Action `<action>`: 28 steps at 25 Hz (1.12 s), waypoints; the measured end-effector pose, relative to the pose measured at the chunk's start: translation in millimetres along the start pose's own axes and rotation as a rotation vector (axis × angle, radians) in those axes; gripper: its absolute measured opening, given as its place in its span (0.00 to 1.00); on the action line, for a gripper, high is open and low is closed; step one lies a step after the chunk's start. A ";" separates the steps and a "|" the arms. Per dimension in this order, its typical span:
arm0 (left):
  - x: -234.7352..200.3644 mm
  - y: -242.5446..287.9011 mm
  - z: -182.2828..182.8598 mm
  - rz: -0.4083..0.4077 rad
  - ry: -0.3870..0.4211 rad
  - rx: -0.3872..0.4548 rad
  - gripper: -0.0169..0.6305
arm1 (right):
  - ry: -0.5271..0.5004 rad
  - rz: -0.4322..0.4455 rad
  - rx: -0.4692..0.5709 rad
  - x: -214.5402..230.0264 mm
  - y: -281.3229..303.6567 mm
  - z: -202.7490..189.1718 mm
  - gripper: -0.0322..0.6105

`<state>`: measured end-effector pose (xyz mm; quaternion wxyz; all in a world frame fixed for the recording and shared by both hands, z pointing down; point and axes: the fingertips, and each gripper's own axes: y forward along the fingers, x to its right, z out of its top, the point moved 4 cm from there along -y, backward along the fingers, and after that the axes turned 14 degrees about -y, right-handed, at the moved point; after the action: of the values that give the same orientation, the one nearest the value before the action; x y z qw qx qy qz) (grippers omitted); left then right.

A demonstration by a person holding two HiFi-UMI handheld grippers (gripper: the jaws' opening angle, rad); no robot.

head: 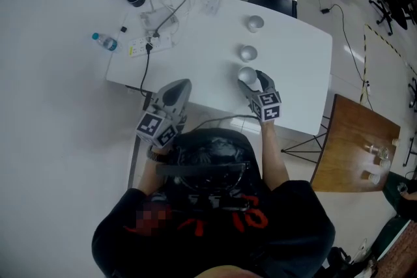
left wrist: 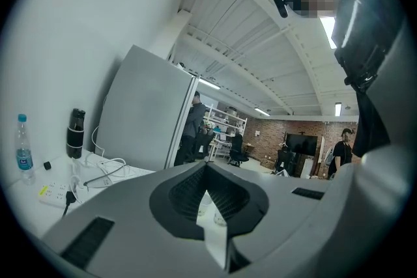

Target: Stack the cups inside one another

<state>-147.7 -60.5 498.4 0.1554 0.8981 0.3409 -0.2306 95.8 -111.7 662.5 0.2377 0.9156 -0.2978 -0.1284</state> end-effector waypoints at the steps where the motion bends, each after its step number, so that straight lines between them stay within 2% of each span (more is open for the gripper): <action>1: -0.3 -0.3 0.5 0.001 0.000 0.003 0.01 | -0.003 -0.005 0.012 3.6 -0.6 5.8 0.58; 6: -2.8 -3.6 3.0 0.013 -0.003 0.011 0.01 | 0.010 -0.019 0.075 23.7 -0.1 31.9 0.58; 12: -6.5 -12.1 4.1 0.036 0.003 0.037 0.01 | 0.094 -0.023 0.150 61.9 7.4 51.1 0.58; 17: -12.3 -17.8 6.9 0.062 0.011 0.042 0.01 | 0.150 -0.015 0.165 87.8 27.5 54.4 0.58; 23: -11.3 -27.5 11.1 0.091 0.011 0.056 0.01 | 0.118 -0.020 0.105 99.3 51.1 46.7 0.58; 28: -15.4 -33.3 12.7 0.117 0.006 0.072 0.01 | 0.028 -0.061 0.050 99.0 66.8 44.1 0.59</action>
<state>-184.6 -50.5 491.7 0.1353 0.9221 0.2800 -0.2303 125.1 -234.9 649.8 0.2148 0.9316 -0.2694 -0.1154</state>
